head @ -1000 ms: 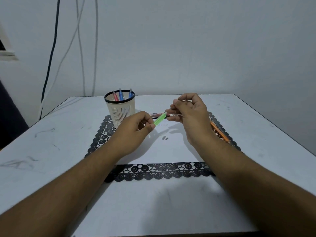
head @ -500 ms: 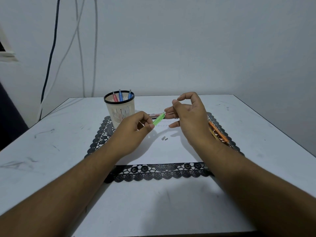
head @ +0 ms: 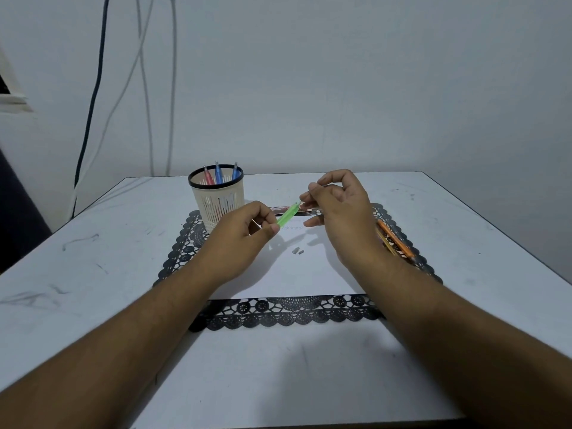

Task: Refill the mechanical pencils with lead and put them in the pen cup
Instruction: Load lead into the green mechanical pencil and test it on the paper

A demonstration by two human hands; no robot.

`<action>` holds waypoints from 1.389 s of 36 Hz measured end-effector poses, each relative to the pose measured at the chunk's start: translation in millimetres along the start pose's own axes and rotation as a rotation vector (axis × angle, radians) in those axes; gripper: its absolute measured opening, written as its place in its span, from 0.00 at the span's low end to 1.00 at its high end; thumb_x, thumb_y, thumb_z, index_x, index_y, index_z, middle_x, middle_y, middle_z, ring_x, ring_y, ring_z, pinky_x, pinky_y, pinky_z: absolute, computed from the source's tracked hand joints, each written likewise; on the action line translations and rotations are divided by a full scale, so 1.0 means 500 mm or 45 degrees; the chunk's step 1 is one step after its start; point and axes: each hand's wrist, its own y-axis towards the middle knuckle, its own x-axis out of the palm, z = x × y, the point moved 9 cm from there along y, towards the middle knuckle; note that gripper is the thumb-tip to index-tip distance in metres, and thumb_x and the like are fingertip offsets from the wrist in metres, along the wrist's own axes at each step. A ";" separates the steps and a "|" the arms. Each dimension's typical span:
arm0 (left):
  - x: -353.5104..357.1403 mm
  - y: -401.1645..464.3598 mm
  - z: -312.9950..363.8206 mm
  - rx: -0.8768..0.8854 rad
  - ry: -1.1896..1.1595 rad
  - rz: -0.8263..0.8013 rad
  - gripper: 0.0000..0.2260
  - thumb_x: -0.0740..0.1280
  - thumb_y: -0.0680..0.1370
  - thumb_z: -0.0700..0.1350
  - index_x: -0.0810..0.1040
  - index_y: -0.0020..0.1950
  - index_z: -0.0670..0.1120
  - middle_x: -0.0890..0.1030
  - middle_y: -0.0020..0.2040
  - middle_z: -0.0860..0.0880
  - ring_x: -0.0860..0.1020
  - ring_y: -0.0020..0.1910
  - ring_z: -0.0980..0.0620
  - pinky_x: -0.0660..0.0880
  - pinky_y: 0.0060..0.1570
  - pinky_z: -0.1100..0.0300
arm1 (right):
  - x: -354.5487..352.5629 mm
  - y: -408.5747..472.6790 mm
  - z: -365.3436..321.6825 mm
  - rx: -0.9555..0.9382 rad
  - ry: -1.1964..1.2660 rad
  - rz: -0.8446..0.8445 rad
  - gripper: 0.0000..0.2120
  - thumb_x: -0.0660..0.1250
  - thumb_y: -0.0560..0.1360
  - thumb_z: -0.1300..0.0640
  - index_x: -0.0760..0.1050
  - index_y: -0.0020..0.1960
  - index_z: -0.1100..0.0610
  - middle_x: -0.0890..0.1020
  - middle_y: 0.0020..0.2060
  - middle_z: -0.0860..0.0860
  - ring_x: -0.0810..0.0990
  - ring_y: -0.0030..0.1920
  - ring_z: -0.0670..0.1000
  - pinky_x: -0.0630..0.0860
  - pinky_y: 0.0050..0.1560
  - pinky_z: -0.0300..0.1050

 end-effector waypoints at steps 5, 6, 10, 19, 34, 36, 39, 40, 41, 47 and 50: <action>0.002 0.000 -0.003 -0.002 0.002 -0.007 0.05 0.70 0.81 0.45 0.79 0.46 0.53 0.79 0.38 0.58 0.76 0.39 0.54 0.73 0.42 0.56 | 0.006 0.001 0.021 0.073 0.010 -0.042 0.04 0.70 0.80 0.62 0.75 0.50 0.58 0.86 0.39 0.53 0.85 0.42 0.49 0.83 0.35 0.47; 0.002 0.001 -0.004 -0.005 0.001 -0.007 0.05 0.70 0.81 0.45 0.79 0.46 0.54 0.80 0.39 0.58 0.77 0.39 0.53 0.73 0.42 0.56 | 0.009 0.000 0.026 0.099 0.004 -0.062 0.04 0.71 0.80 0.61 0.76 0.49 0.58 0.85 0.39 0.53 0.85 0.41 0.49 0.82 0.34 0.47; 0.000 0.002 -0.006 -0.029 -0.043 -0.003 0.05 0.70 0.81 0.45 0.80 0.46 0.53 0.80 0.40 0.56 0.77 0.39 0.53 0.73 0.41 0.56 | 0.024 -0.003 0.041 0.195 -0.014 -0.163 0.05 0.71 0.80 0.59 0.79 0.47 0.59 0.85 0.40 0.52 0.83 0.42 0.50 0.81 0.32 0.47; -0.007 0.004 -0.011 -0.101 -0.157 0.035 0.03 0.69 0.82 0.43 0.80 0.49 0.48 0.79 0.39 0.56 0.77 0.37 0.57 0.72 0.39 0.63 | 0.012 0.015 0.048 0.236 -0.198 -0.308 0.04 0.72 0.79 0.55 0.82 0.49 0.56 0.87 0.48 0.55 0.84 0.46 0.51 0.82 0.39 0.49; -0.024 0.005 -0.019 -0.116 -0.106 0.056 0.03 0.69 0.81 0.45 0.80 0.48 0.51 0.82 0.46 0.50 0.77 0.38 0.57 0.73 0.40 0.62 | 0.044 -0.012 0.119 0.186 -1.106 -0.680 0.02 0.75 0.74 0.56 0.83 0.45 0.51 0.80 0.35 0.43 0.76 0.35 0.42 0.69 0.37 0.37; -0.024 0.005 -0.022 -0.125 -0.096 0.055 0.03 0.69 0.81 0.46 0.80 0.48 0.52 0.81 0.43 0.54 0.77 0.38 0.57 0.73 0.40 0.62 | 0.044 -0.010 0.120 0.192 -1.112 -0.681 0.02 0.74 0.75 0.58 0.83 0.45 0.52 0.83 0.38 0.44 0.78 0.36 0.41 0.70 0.37 0.36; -0.022 0.005 -0.023 -0.127 -0.064 0.050 0.03 0.70 0.81 0.46 0.80 0.47 0.53 0.80 0.39 0.59 0.77 0.38 0.57 0.72 0.38 0.64 | 0.043 -0.008 0.117 0.185 -1.119 -0.687 0.03 0.72 0.76 0.60 0.84 0.46 0.54 0.85 0.42 0.45 0.81 0.41 0.42 0.71 0.39 0.35; -0.022 0.005 -0.023 -0.126 -0.054 0.048 0.03 0.70 0.81 0.46 0.80 0.47 0.52 0.80 0.39 0.60 0.77 0.38 0.57 0.72 0.39 0.64 | 0.041 -0.008 0.116 0.184 -1.115 -0.685 0.04 0.72 0.77 0.61 0.84 0.46 0.54 0.85 0.42 0.46 0.81 0.42 0.42 0.72 0.39 0.35; -0.021 0.005 -0.023 -0.127 -0.046 0.046 0.03 0.70 0.81 0.46 0.80 0.47 0.52 0.80 0.39 0.61 0.77 0.38 0.57 0.73 0.39 0.63 | 0.039 -0.005 0.117 0.184 -1.108 -0.683 0.04 0.72 0.77 0.61 0.84 0.47 0.54 0.85 0.42 0.46 0.82 0.42 0.43 0.72 0.39 0.34; -0.020 0.004 -0.021 -0.121 -0.018 0.020 0.04 0.70 0.81 0.46 0.80 0.47 0.52 0.80 0.40 0.58 0.78 0.39 0.56 0.73 0.41 0.60 | 0.030 0.002 0.108 0.161 -1.199 -0.672 0.06 0.77 0.76 0.55 0.82 0.48 0.55 0.79 0.38 0.44 0.75 0.38 0.43 0.71 0.39 0.40; -0.020 0.003 -0.020 -0.123 -0.007 0.012 0.03 0.70 0.81 0.46 0.80 0.48 0.52 0.80 0.41 0.57 0.77 0.39 0.56 0.73 0.42 0.60 | 0.027 0.002 0.110 0.198 -1.276 -0.701 0.05 0.75 0.77 0.57 0.83 0.48 0.58 0.81 0.39 0.45 0.76 0.38 0.42 0.70 0.38 0.39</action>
